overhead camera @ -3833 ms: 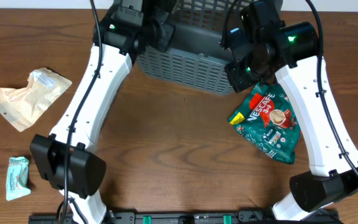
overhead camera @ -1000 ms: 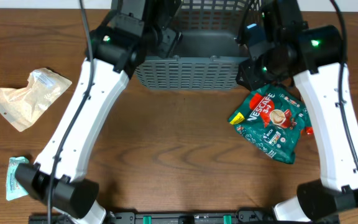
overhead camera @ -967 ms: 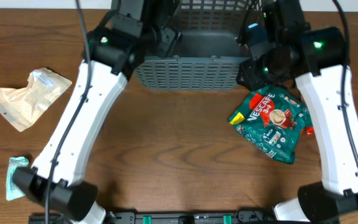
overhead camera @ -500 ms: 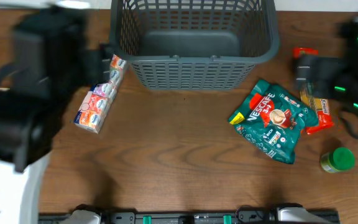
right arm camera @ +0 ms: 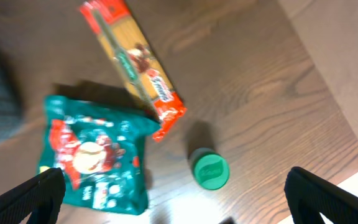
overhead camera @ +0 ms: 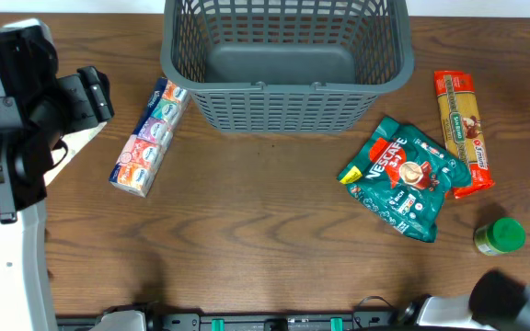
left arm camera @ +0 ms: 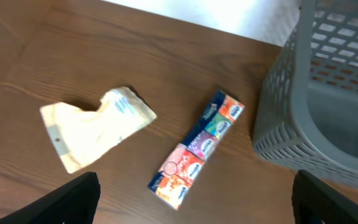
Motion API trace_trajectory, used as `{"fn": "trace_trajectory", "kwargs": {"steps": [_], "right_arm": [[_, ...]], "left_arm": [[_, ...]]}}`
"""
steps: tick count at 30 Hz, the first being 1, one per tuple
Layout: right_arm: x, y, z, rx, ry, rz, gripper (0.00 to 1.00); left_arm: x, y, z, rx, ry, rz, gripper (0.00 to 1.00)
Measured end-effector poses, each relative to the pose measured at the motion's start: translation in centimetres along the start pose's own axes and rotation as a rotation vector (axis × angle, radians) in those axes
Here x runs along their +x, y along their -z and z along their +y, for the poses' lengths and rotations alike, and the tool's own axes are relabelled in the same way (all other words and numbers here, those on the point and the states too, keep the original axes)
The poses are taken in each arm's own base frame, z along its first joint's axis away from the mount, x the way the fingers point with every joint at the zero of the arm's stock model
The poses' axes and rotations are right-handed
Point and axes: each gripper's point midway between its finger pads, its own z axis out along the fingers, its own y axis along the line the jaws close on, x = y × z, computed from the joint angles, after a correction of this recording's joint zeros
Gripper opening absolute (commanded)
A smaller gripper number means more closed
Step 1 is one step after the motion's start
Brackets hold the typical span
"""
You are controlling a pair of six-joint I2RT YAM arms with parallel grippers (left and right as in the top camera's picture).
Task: Pack container
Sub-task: 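Release the basket and pull both arms back to the sides, then grasp the red-and-yellow spaghetti box with the right gripper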
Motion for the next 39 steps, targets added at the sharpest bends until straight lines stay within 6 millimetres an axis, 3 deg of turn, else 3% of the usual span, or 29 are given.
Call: {"fn": "trace_trajectory", "kwargs": {"steps": [7,11,16,26,28,31,39], "right_arm": [[-0.6,-10.6,-0.2,-0.027,0.083,0.242,0.99],[-1.6,-17.0,0.2,-0.03,0.146,0.297,0.99],[-2.0,-23.1,2.6,-0.055,0.272,0.326,0.99],[-2.1,-28.5,7.2,-0.058,0.428,0.325,0.99],[-2.0,-29.3,7.7,-0.062,0.45,0.325,0.99],[-1.3,-30.8,8.3,-0.07,0.472,0.349,0.99],[0.6,-34.3,9.0,-0.092,0.489,0.408,0.99]], "left_arm": [[0.0,-0.1,-0.3,0.015,0.001,-0.001,0.84],[-0.1,0.0,-0.4,0.021,0.001,-0.003,0.84],[-0.1,0.0,-0.5,0.027,0.001,-0.003,0.85],[-0.2,0.0,-0.5,0.027,0.001,-0.007,0.86],[-0.3,0.0,-0.5,0.028,0.002,-0.011,0.85],[-0.3,0.0,-0.5,0.028,-0.002,-0.013,1.0],[-0.4,0.0,-0.4,0.02,-0.003,-0.018,0.98]]}}
